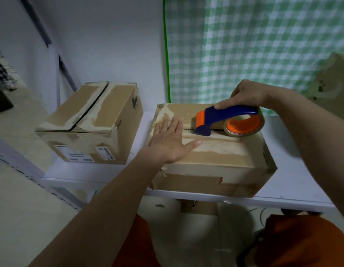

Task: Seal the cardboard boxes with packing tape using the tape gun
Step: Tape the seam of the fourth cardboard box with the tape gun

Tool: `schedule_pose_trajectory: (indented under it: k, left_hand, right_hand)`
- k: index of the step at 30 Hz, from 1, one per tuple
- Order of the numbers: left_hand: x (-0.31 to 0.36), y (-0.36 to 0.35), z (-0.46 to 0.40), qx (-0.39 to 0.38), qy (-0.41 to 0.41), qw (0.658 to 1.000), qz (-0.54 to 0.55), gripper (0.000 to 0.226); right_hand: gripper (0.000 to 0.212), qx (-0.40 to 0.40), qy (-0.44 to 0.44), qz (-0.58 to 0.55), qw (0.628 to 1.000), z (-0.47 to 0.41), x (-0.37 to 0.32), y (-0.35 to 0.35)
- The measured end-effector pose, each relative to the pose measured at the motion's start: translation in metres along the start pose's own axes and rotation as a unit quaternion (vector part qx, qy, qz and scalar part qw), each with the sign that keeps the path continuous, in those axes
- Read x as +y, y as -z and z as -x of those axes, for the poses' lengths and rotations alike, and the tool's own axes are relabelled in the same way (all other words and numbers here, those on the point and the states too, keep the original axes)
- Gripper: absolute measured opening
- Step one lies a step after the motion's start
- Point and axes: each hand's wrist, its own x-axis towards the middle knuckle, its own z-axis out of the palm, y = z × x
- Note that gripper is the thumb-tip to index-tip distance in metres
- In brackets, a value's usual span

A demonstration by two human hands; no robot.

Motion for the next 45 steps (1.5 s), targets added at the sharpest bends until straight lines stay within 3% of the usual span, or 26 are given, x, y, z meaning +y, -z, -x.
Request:
schedule_pose_trajectory:
  k: [3, 7, 12, 18, 23, 29, 33, 39, 45]
  left_hand:
    - [-0.001, 0.0, -0.003, -0.011, 0.006, 1.0, 0.0, 0.096]
    - [-0.002, -0.002, -0.006, -0.01, 0.008, 1.0, -0.003, 0.096]
    - [-0.003, -0.001, -0.007, -0.016, 0.004, 1.0, -0.004, 0.096]
    - [0.02, 0.005, -0.009, -0.034, 0.036, 0.999, -0.001, 0.101]
    - [0.08, -0.001, -0.006, -0.035, -0.094, 0.995, 0.009, 0.119]
    - [0.081, -0.002, -0.007, -0.067, -0.126, 0.99, -0.016, 0.15]
    - [0.08, -0.006, -0.007, -0.053, -0.135, 0.989, -0.023, 0.144]
    - [0.077, -0.007, -0.008, -0.054, -0.133, 0.989, -0.028, 0.137]
    - [0.077, -0.005, -0.008, -0.06, -0.132, 0.989, -0.032, 0.135]
  right_hand:
    - [0.063, -0.007, -0.001, 0.003, 1.0, -0.001, 0.001, -0.001]
    - [0.054, -0.004, 0.006, -0.002, 1.0, -0.001, 0.006, 0.0]
    - [0.063, 0.016, -0.009, 0.039, 0.999, 0.014, 0.03, 0.023]
    - [0.058, 0.031, -0.01, 0.04, 0.999, 0.024, 0.048, 0.029]
    - [0.056, 0.025, -0.028, 0.05, 0.998, 0.024, 0.045, 0.031]
    - [0.057, 0.004, -0.043, 0.076, 0.996, 0.017, 0.044, 0.032]
    - [0.063, -0.01, -0.044, 0.066, 0.997, 0.018, 0.044, 0.032]
    - [0.056, -0.005, -0.032, 0.06, 0.998, 0.025, 0.052, 0.036]
    - [0.058, 0.036, -0.076, 0.083, 0.993, 0.058, 0.088, 0.074]
